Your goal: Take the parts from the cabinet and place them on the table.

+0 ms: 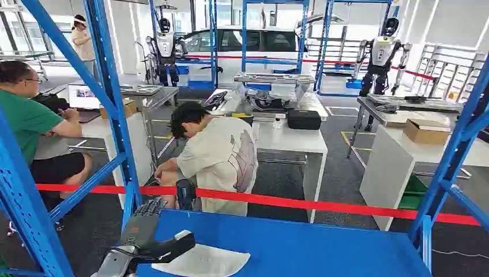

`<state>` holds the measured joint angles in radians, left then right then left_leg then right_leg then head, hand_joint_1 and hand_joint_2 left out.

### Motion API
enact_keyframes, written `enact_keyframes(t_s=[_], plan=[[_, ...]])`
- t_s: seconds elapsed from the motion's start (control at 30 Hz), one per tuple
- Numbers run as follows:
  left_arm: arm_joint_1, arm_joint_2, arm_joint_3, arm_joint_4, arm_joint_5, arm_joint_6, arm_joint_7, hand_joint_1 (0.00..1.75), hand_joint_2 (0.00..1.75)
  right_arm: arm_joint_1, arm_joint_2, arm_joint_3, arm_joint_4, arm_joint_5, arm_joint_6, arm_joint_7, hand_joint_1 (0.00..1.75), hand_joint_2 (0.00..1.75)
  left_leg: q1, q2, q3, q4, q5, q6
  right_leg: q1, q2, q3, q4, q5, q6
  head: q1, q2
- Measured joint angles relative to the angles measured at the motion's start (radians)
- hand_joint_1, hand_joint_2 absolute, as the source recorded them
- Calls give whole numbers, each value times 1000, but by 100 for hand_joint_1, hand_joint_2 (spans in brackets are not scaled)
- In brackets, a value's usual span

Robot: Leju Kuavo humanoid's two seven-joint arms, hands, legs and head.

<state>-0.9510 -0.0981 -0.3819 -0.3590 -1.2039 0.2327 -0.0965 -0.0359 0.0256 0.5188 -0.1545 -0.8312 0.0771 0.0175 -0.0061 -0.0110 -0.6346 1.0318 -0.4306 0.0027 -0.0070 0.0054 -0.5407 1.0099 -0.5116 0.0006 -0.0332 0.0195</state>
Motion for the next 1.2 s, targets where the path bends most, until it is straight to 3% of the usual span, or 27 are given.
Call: enact_keyframes(t_s=[0.37,0.8,0.97,1.2], plan=[[60,-31,-4,-18,11,69,-58,0,175,3,-1,3,0,0,0,0,0,0,0,1,1,-2,0,0,1,0,0,0,0,3,0,0],[74,-31,-4,-24,20,72,-60,0,175,3,-1,3,0,0,0,0,0,0,1,0,2,-5,0,0,1,0,-1,0,-1,3,0,0],[85,-31,-4,-32,54,119,-106,0,175,3,-1,4,0,3,0,-2,0,0,1,0,2,-5,0,0,1,0,-1,0,-2,3,0,0],[121,-37,-4,-39,98,131,-158,0,175,2,-1,10,0,5,0,-4,0,0,1,0,2,-5,0,0,1,0,-1,0,-2,3,0,0]])
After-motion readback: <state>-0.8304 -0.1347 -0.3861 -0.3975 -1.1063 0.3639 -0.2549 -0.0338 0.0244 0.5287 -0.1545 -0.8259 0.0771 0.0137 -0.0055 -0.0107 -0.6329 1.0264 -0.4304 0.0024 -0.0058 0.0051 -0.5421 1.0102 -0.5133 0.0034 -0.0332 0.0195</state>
